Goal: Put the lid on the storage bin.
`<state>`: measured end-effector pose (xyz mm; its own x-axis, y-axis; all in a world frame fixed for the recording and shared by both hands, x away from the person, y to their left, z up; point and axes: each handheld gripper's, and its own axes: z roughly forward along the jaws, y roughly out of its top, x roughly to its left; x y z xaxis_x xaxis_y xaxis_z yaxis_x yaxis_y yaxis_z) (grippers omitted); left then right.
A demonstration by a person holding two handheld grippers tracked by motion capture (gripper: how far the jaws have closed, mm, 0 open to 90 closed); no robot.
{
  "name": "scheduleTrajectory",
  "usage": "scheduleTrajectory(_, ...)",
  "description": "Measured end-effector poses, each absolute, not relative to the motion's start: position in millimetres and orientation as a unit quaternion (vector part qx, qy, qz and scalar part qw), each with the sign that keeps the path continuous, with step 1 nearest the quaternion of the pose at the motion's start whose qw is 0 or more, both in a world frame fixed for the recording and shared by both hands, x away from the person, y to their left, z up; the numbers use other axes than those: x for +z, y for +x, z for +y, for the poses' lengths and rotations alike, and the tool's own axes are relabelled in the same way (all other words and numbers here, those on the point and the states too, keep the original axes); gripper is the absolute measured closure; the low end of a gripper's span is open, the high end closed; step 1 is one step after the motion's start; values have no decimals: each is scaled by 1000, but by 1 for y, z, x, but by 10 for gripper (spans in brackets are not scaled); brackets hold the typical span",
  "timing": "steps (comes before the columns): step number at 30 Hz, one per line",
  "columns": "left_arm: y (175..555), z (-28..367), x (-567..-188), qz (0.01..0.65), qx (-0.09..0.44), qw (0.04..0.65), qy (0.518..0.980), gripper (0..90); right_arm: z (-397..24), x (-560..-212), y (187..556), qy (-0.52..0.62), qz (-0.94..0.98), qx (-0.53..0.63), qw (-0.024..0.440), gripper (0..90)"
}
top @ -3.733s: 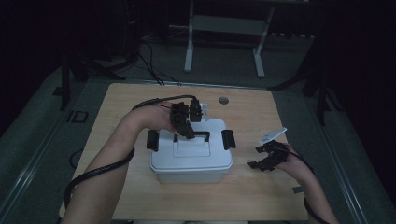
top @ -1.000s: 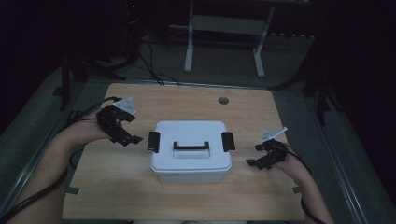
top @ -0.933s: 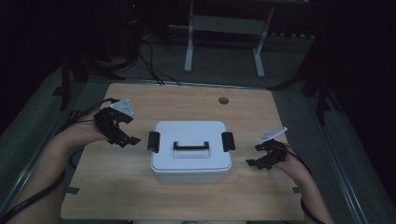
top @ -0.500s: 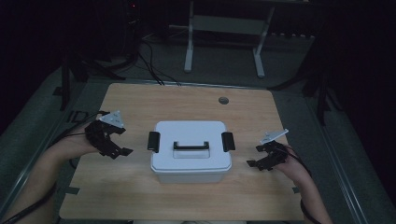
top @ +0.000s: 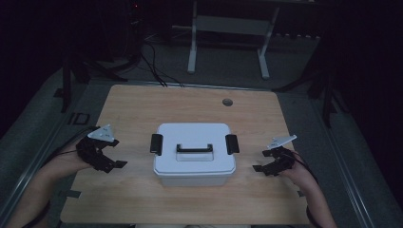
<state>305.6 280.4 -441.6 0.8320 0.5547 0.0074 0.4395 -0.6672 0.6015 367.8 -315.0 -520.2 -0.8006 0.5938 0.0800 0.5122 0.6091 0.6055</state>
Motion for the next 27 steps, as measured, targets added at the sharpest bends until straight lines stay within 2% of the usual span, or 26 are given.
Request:
scheduleTrajectory(19,283,295,-509,325,88,351,874,142,-326,-534,359,345,869,345,87,162)
scheduleTrajectory(24,281,301,-527,370,103,377,843,142,-327,-536,357,351,861,351,110,163)
scheduleTrajectory(27,282,304,-538,402,122,364,831,142,-329,-539,357,359,851,364,119,163)
